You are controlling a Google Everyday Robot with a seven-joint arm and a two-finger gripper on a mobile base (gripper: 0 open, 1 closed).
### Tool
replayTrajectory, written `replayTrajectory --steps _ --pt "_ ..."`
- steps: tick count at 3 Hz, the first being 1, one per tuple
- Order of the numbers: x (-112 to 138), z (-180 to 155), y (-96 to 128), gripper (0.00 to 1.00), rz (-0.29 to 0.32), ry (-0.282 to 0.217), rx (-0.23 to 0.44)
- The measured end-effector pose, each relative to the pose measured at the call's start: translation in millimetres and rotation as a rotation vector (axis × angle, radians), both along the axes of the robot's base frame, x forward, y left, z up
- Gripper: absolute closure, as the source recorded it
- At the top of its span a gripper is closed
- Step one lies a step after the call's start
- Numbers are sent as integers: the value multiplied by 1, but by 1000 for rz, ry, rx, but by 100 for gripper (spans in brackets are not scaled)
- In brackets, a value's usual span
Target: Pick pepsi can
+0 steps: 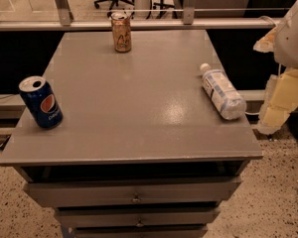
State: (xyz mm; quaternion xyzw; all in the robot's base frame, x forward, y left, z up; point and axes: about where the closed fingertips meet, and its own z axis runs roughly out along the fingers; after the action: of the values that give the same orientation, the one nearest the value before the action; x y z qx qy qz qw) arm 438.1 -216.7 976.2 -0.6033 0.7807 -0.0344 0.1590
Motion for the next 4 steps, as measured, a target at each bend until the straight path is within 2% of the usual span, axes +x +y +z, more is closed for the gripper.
replayTrajectory --steps 1,2,3,4 --pt "0 0 0 0 0 0 0" --pt "14 -13 36 0 49 17 108" --pt "28 -27 112 0 145 50 292" --pt "30 -22 185 0 230 62 462"
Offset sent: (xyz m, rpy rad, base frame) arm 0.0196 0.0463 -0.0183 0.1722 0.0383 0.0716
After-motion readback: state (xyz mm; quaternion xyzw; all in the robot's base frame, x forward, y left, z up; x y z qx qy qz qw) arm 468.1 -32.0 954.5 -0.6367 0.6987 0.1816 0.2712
